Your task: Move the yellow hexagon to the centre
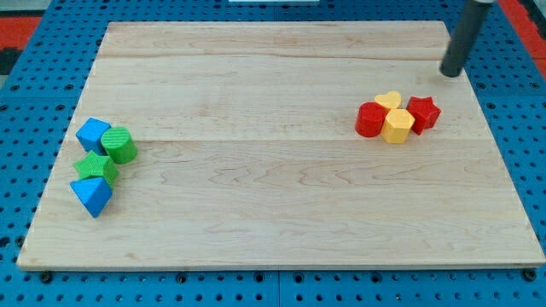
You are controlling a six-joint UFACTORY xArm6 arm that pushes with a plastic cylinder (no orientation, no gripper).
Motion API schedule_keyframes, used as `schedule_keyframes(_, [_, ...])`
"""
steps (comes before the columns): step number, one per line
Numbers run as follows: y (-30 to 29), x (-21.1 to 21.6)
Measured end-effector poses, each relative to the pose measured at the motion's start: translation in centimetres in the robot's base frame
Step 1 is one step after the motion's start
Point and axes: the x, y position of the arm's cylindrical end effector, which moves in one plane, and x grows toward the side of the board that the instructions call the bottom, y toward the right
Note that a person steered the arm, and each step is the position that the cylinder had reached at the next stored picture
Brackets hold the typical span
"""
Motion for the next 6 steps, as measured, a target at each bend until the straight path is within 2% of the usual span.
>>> schedule_keyframes(1, [-5.3,6.4])
schedule_keyframes(2, [-9.7,8.8])
schedule_keyframes(3, [-8.6,7.9])
schedule_keyframes(4, [-5.1,12.1])
schedule_keyframes(5, [-11.1,15.6])
schedule_keyframes(6, [-16.0,13.8])
